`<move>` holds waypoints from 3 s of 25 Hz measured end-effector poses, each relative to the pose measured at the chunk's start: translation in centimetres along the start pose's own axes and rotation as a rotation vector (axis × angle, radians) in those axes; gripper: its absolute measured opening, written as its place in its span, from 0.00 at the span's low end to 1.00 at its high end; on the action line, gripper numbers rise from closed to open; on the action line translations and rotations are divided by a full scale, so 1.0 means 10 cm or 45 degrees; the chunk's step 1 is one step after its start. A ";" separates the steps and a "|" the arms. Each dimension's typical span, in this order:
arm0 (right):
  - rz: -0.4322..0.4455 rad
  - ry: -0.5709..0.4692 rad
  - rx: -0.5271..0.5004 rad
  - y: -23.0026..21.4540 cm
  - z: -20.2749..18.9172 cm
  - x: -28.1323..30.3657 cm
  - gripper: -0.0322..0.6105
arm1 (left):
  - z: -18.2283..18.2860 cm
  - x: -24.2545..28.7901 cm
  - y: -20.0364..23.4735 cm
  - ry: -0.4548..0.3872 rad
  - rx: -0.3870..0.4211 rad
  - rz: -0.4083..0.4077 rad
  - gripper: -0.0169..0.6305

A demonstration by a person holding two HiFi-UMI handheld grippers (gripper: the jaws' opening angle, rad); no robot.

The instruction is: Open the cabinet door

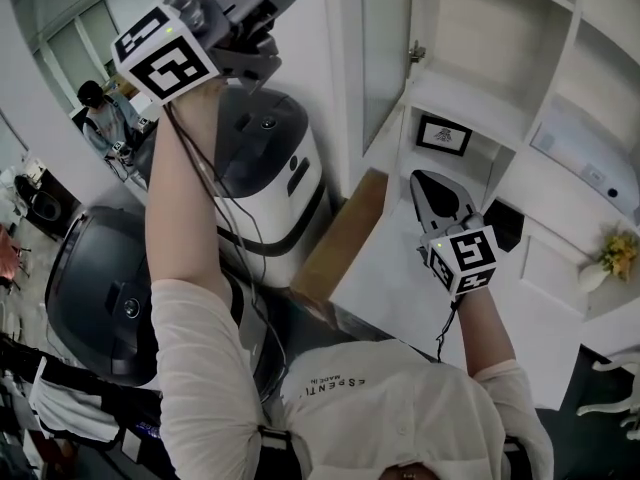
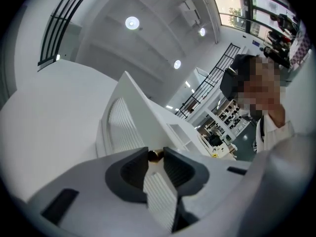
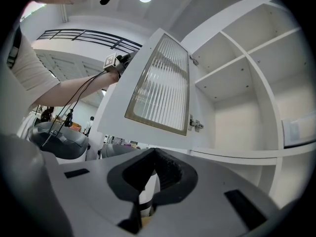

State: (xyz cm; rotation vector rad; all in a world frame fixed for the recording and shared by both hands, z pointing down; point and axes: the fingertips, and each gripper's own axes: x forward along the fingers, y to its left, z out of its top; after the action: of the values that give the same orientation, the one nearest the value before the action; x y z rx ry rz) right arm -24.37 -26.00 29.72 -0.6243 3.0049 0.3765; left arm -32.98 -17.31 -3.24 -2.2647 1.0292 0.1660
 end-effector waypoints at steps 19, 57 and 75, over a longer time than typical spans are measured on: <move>0.023 0.018 0.017 0.13 -0.08 -0.01 0.07 | 0.05 -0.29 0.16 0.026 0.044 0.304 0.17; -0.178 0.059 0.073 -0.42 -0.50 -1.18 0.07 | -2.74 -0.09 -2.35 0.425 -0.296 0.321 0.12; -0.343 0.083 0.121 -0.76 -0.87 -1.56 0.07 | -3.58 0.21 -2.74 0.510 -0.444 0.226 0.03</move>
State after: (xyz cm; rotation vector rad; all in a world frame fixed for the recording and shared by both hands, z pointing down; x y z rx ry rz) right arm -7.00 -28.90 37.98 -1.0330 2.9201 0.2002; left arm -17.03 -26.56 37.95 -2.5816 1.5103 -0.0433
